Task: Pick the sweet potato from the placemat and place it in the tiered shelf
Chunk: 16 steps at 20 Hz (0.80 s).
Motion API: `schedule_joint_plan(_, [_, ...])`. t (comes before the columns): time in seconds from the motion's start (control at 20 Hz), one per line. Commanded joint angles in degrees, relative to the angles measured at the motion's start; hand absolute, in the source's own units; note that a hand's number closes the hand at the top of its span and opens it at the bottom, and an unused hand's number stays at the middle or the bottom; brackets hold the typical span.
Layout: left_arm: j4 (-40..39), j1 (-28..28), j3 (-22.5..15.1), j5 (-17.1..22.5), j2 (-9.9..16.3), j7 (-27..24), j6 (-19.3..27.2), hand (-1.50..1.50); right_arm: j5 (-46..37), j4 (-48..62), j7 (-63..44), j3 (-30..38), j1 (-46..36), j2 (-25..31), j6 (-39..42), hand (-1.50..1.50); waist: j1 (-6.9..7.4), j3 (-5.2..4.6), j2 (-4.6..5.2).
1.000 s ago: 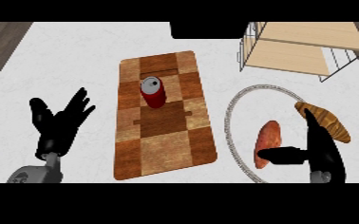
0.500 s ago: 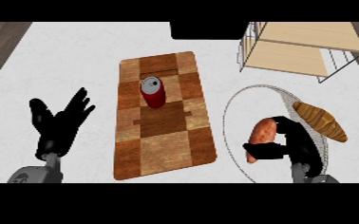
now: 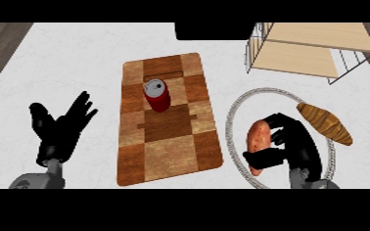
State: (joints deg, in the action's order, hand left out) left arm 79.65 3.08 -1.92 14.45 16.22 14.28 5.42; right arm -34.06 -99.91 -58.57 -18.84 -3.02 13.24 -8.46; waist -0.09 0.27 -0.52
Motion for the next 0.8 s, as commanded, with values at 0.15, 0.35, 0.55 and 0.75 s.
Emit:
schedule_joint_plan(0.15, [-1.4,-0.01,-0.4,-0.54,-0.22,1.83,-0.41,0.0,3.32,-3.41,9.19,-3.74,-7.74,4.61,9.81,1.5,0.97,-0.25,0.63])
schedule_joint_plan(0.35, [-3.34,-0.28,-0.56,-0.45,-0.87,1.14,-1.26,0.0,2.18,-3.04,16.41,-6.07,-14.38,4.23,11.0,1.5,1.01,-0.28,0.67])
schedule_joint_plan(0.55, [-1.85,-0.79,0.47,0.29,0.13,1.98,-2.29,0.0,1.39,-11.88,11.11,-1.4,-20.33,6.03,14.22,1.5,0.32,-0.31,0.37])
schedule_joint_plan(0.75, [0.09,-2.0,0.19,-0.74,-0.83,3.34,0.19,0.0,0.08,-21.0,0.04,3.28,-26.77,6.91,18.12,1.5,0.04,-0.34,0.12])
